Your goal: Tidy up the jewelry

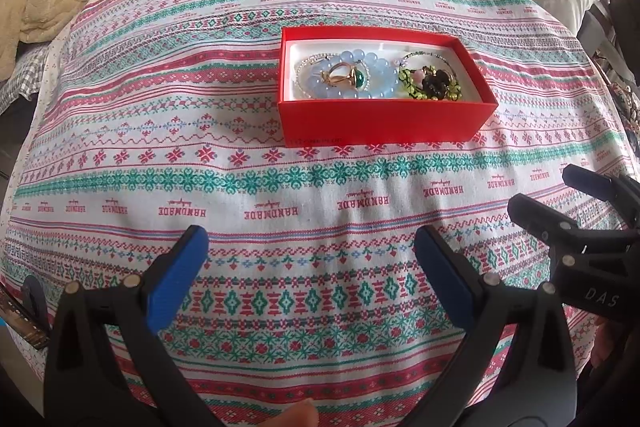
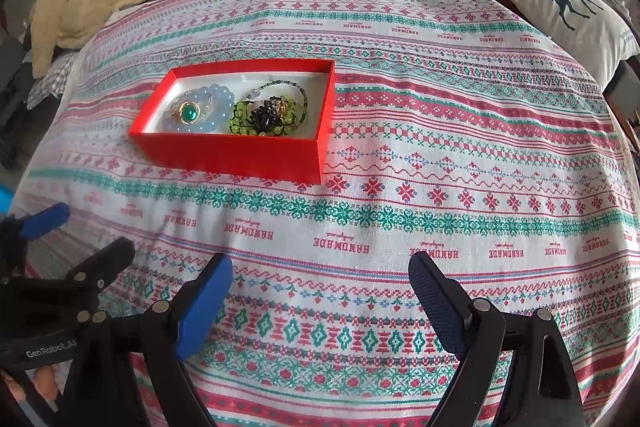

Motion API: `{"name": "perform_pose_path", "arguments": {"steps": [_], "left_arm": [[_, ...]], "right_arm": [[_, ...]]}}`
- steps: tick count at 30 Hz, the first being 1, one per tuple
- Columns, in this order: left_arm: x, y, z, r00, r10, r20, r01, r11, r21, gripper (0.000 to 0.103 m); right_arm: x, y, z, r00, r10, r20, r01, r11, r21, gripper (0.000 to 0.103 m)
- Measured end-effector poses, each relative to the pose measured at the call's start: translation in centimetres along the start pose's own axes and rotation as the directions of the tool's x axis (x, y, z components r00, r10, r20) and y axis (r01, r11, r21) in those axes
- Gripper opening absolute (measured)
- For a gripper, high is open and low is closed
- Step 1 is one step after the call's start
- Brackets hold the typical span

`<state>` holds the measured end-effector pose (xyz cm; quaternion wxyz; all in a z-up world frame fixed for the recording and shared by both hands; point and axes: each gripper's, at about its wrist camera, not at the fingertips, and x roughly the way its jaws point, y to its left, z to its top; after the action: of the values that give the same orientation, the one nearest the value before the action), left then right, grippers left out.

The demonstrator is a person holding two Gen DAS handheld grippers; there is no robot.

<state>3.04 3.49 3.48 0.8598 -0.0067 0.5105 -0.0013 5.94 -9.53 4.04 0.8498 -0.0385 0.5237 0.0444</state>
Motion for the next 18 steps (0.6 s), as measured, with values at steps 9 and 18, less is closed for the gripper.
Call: {"name": "perform_pose_path", "arguments": {"steps": [9,18], "left_arm": [[0.01,0.09,0.02,1.000,0.000,0.000,0.000,1.000,0.001,0.102],[0.02,0.05,-0.09,1.000,0.002,-0.001,-0.002,1.000,-0.001,0.102]], "right_arm": [[0.03,0.03,0.02,1.000,-0.001,0.001,0.001,1.000,-0.001,0.091],[0.04,0.11,0.08,1.000,0.000,0.000,0.000,1.000,-0.001,0.091]]}}
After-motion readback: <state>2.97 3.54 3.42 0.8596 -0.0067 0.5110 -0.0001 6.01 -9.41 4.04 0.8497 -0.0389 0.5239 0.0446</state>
